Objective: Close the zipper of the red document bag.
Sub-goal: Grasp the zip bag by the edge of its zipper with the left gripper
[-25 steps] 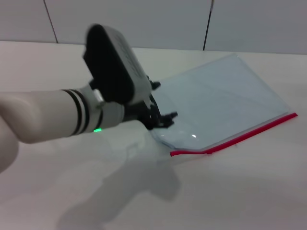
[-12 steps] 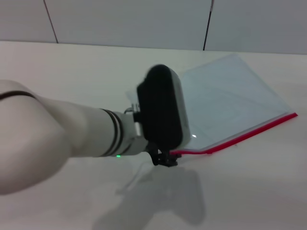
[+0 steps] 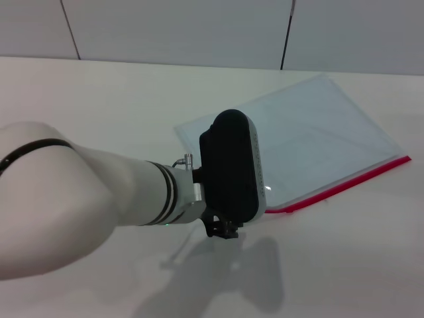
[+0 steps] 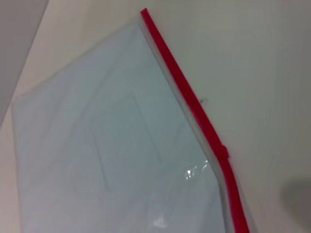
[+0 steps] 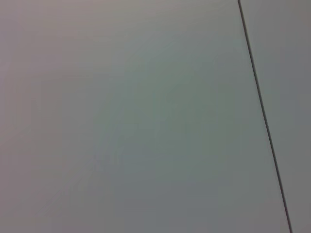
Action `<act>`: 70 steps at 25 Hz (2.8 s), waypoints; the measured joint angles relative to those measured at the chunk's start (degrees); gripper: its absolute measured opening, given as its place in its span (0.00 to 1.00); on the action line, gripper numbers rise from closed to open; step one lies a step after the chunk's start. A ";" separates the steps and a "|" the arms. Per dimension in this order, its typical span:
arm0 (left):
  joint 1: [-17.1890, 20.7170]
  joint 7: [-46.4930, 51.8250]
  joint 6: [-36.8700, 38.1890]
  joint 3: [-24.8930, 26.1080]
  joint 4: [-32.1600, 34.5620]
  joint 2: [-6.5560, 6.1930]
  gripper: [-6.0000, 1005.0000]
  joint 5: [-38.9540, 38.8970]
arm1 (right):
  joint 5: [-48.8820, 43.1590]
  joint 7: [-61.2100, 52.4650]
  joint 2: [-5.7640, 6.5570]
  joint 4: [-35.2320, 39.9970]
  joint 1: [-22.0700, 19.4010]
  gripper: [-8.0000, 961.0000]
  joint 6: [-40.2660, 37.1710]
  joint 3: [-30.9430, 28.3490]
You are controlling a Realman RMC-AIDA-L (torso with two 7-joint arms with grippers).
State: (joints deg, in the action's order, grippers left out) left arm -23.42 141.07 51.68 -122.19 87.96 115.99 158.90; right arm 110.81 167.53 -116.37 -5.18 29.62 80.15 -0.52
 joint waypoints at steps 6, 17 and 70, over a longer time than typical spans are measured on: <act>-1.20 -1.44 -7.06 -0.67 -5.01 0.00 0.79 -0.12 | 0.02 -0.01 -0.07 0.00 0.00 0.92 0.07 0.04; -2.99 -3.21 -12.84 -1.35 -10.20 0.01 0.77 -2.89 | 0.02 -0.21 -0.09 -0.06 -0.18 0.92 0.43 -0.22; 5.75 -6.81 -54.91 -3.81 -21.72 0.10 0.06 0.57 | -36.31 4.43 0.04 14.01 4.56 0.92 0.82 8.42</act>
State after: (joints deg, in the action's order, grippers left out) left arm -17.67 134.26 -3.23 -126.00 66.25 116.08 159.47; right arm 74.50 171.96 -116.32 8.83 34.18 80.97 7.90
